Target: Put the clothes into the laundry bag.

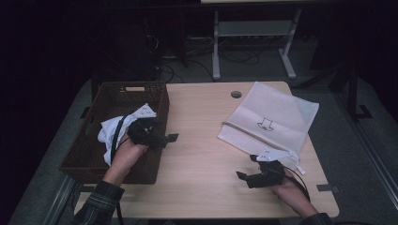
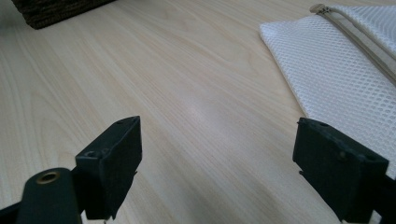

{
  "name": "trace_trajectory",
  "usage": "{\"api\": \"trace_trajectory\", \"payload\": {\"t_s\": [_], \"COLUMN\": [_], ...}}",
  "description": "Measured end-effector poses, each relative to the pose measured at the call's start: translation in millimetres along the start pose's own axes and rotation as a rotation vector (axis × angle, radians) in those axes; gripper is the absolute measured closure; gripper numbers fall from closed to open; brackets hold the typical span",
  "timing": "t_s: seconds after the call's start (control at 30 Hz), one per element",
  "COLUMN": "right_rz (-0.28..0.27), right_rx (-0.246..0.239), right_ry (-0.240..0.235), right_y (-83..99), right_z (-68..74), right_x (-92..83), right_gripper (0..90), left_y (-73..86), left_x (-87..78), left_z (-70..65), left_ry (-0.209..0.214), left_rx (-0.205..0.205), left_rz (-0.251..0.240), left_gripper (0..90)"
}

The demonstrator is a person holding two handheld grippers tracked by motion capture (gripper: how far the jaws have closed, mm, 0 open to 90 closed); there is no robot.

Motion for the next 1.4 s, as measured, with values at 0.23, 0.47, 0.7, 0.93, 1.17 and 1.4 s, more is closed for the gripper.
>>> {"api": "trace_trajectory", "payload": {"t_s": [0.23,0.47,0.7,0.93,1.17,1.4], "right_rz": [-0.003,-0.005,-0.001,0.007,0.007,0.009], "right_rx": [0.002,-0.002,-0.005,-0.005,-0.003,-0.003], "right_ry": [-0.001,-0.001,-0.001,-0.001,-0.003,-0.003], "right_y": [-0.4,-0.2,0.2,0.7,1.3,1.4], "right_z": [-0.3,-0.3,0.1,0.3,-0.2,-0.9], "right_x": [-0.1,-0.4,0.2,1.9,1.6,2.4], "right_gripper": [14.9,14.8,14.8,14.8,14.8,14.7], "left_y": [8.1,16.9,29.1,41.1,58.4,70.5], "left_x": [-12.4,-27.7,-37.8,-49.1,-56.8,-59.5], "left_z": [15.4,31.6,47.0,62.9,83.4,101.2], "left_ry": [-0.036,-0.086,-0.123,-0.162,-0.217,-0.252], "left_rx": [-0.010,-0.019,-0.039,-0.059,-0.084,-0.104], "left_rz": [0.005,0.010,0.035,0.060,0.113,0.172], "left_gripper": [15.6,15.6,15.6,15.6,15.5,15.5]}}
Point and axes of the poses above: each handheld gripper's, and its own axes: x roughly forward along the jaws, y roughly out of its underside, z roughly to its left, the point moved 4 cm from there along x, roughly forward along the jaws, and after that the axes turned 12 degrees about x, right-handed, at the moved point
